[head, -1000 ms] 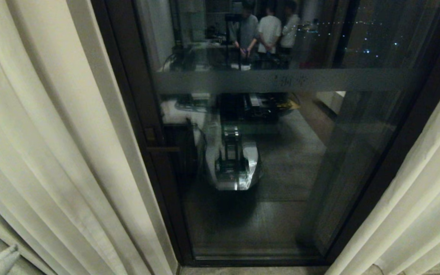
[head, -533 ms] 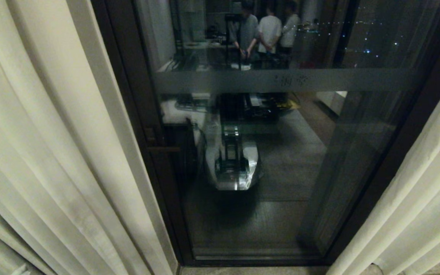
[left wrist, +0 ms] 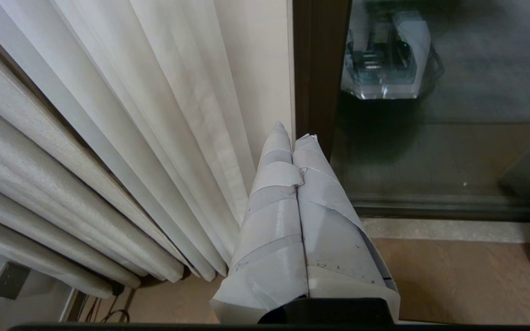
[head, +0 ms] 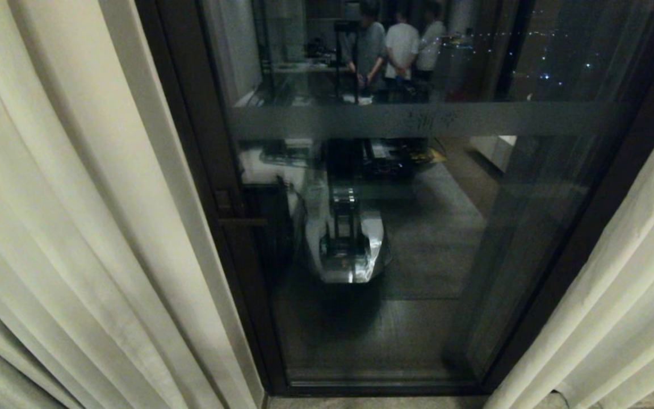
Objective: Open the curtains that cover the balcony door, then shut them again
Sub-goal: Pull the inner curtains open on both sides
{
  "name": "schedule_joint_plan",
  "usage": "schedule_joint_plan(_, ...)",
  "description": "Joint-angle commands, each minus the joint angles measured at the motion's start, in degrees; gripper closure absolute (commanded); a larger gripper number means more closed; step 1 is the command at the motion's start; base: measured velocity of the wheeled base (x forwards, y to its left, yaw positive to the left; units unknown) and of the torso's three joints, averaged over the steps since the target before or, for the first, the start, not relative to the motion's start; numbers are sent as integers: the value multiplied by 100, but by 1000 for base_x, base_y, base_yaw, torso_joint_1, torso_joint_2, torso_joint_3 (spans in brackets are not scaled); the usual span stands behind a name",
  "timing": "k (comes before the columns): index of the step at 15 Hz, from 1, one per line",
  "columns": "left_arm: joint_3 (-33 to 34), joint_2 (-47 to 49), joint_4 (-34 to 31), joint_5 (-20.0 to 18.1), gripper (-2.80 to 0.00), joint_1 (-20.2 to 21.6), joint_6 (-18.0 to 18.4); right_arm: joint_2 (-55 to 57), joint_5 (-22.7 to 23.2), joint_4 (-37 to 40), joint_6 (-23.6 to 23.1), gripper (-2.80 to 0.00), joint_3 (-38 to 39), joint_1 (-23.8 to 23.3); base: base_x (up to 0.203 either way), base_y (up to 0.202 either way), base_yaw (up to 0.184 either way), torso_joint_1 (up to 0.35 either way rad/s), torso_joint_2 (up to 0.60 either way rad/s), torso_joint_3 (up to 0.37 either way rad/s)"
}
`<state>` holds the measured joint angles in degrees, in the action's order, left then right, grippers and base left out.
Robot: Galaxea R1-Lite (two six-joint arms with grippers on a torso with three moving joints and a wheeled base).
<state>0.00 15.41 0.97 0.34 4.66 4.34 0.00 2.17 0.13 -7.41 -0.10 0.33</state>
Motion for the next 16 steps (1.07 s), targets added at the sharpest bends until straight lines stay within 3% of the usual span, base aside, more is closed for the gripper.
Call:
schedule_joint_plan(1,0,24,17,1,0,0,-4,9,3,4,-6,0,1,2,0,0,0,0,0,0)
schedule_joint_plan(3,0,34,128,20,0,-83,-4,9,3,3,-6,0,1,2,0,0,0,0,0,0)
schedule_joint_plan(5,0,45,412,55,0,-651,-12,9,3,1,-6,0,1,2,0,0,0,0,0,0)
schedule_joint_plan(6,0,-105,365,35,0,-747,2,9,3,4,-6,0,1,2,0,0,0,0,0,0)
schedule_joint_plan(11,0,-1445,-79,-92,0,-465,-3,9,3,4,-6,0,1,2,0,0,0,0,0,0)
schedule_joint_plan(16,0,-1541,-97,-95,0,-466,-4,9,3,-5,-6,0,1,2,0,0,0,0,0,0)
